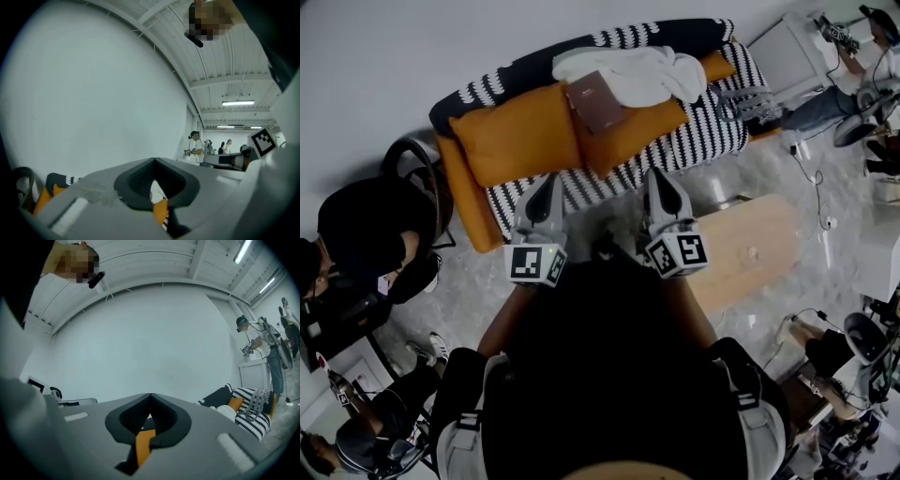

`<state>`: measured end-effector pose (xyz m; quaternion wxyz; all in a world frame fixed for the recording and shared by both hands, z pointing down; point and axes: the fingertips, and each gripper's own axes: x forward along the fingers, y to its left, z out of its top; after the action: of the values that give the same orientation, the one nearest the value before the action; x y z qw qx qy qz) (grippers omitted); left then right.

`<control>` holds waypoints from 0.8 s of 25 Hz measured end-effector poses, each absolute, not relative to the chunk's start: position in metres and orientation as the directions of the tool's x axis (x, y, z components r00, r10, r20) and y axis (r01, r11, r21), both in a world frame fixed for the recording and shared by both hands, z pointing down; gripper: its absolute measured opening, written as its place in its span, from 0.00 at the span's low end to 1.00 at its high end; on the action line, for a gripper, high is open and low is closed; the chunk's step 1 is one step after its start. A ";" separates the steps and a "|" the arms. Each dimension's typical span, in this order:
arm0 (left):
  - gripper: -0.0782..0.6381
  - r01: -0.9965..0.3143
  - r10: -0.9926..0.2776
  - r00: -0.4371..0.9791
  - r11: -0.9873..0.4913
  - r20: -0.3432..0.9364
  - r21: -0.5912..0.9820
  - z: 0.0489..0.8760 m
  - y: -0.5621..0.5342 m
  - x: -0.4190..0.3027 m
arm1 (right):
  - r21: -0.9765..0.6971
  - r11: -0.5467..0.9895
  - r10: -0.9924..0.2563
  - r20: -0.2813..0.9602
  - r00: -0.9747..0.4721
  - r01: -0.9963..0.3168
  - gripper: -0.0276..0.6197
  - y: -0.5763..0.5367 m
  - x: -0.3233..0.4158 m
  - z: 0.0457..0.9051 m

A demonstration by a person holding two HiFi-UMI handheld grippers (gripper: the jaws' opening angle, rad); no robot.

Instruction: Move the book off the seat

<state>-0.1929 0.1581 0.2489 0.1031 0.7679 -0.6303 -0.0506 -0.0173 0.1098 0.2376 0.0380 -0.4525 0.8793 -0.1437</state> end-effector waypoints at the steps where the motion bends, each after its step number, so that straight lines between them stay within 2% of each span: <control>1: 0.12 -0.959 -0.979 0.197 -0.180 0.053 0.220 0.248 0.154 -0.190 | -0.287 0.555 -0.802 0.063 -0.594 -0.781 0.05 0.105 -0.015 0.238; 20: 0.12 -0.974 -0.992 0.097 -0.078 0.080 0.215 0.244 0.075 -0.138 | -0.325 0.610 -0.752 0.050 -0.657 -0.723 0.05 0.003 0.040 0.244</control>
<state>-0.1382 0.0752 0.2443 0.1070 0.7327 -0.6706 -0.0434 0.0396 0.0026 0.2442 0.0457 -0.4117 0.8960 -0.1602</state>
